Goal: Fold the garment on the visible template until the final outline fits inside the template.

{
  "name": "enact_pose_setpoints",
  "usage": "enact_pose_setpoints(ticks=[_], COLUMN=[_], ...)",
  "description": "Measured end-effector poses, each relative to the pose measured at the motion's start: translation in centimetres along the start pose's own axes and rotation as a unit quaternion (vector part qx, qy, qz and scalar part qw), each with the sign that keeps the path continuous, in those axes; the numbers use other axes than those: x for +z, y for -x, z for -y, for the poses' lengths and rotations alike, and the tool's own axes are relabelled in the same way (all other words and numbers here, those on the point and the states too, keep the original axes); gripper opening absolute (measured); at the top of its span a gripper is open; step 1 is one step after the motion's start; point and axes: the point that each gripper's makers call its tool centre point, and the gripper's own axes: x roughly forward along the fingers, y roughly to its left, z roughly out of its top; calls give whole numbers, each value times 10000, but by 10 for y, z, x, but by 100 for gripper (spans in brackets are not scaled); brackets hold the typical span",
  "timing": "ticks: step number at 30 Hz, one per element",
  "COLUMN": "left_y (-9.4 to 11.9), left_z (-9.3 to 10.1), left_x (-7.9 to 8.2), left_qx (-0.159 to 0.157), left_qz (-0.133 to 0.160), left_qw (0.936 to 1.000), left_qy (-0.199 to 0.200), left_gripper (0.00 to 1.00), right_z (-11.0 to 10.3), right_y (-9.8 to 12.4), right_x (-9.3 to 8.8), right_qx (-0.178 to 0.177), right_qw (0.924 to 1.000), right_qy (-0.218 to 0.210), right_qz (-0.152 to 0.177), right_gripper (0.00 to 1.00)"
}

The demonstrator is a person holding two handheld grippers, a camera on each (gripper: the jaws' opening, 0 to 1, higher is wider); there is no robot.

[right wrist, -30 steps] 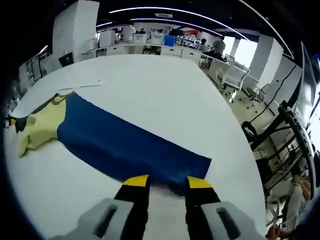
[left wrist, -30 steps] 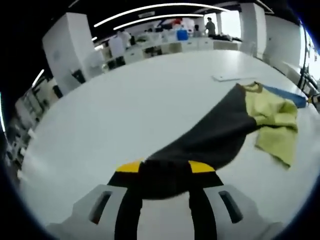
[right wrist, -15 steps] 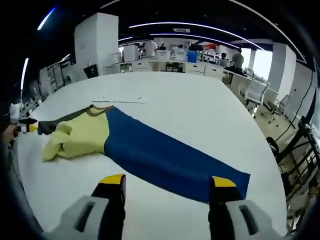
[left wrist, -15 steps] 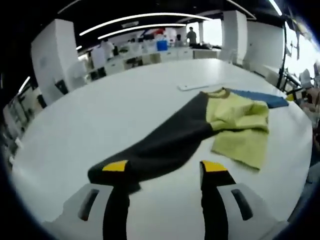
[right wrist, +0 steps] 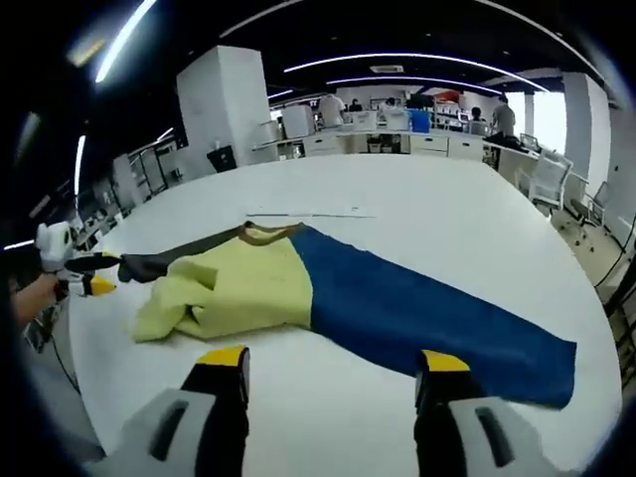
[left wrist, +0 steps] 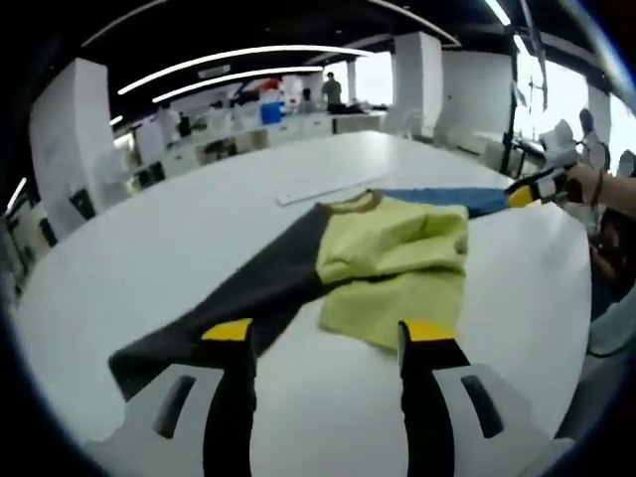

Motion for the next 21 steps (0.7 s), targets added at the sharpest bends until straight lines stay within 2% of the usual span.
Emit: enact_pose_setpoints(ticks=[6,8,9,19,21], left_y=[-6,-9,-11,-28,-34], left_z=[25,39,37,70,76], left_x=[1,-1,-5,-16,-20], left_qx=[-311,-554,-534,-684,-694], left_qz=[56,25,37,-142,-205], left_qw=[9995,9982,9982,9964,9965], left_qy=[51,246,276,-478,-427], left_gripper=[52,51,50,42,42], right_z=[-30,-37,-43,-83,-92], right_y=[-9,-13,-15,-35,-40], right_x=[-10,-12,-14,-16,-15], right_qx=[250,298,372,647,706], right_qw=[9996,9995,9992,9977,9972], right_qy=[72,63,32,-196,-239], right_qz=[-69,-92,-102,-21,33], right_gripper=[62,60,59,49,46])
